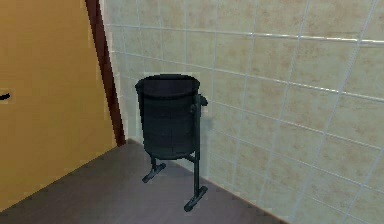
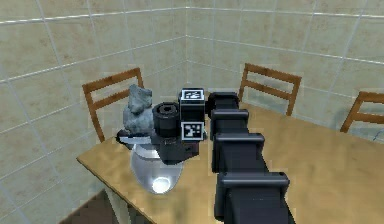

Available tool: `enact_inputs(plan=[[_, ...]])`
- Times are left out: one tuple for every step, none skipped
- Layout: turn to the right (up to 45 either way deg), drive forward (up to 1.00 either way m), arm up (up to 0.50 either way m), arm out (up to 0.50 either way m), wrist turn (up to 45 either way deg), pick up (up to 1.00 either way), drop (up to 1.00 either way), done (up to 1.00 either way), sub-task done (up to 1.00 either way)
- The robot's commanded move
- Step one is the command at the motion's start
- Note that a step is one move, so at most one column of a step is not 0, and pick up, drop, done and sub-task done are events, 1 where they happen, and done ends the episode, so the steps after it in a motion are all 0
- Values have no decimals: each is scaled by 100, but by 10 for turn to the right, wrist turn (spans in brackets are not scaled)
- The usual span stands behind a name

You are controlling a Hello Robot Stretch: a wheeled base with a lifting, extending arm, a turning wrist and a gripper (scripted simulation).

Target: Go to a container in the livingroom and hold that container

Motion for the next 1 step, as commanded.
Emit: enact_inputs(plan=[[0,0,-24,0,0,0,0,0,0]])
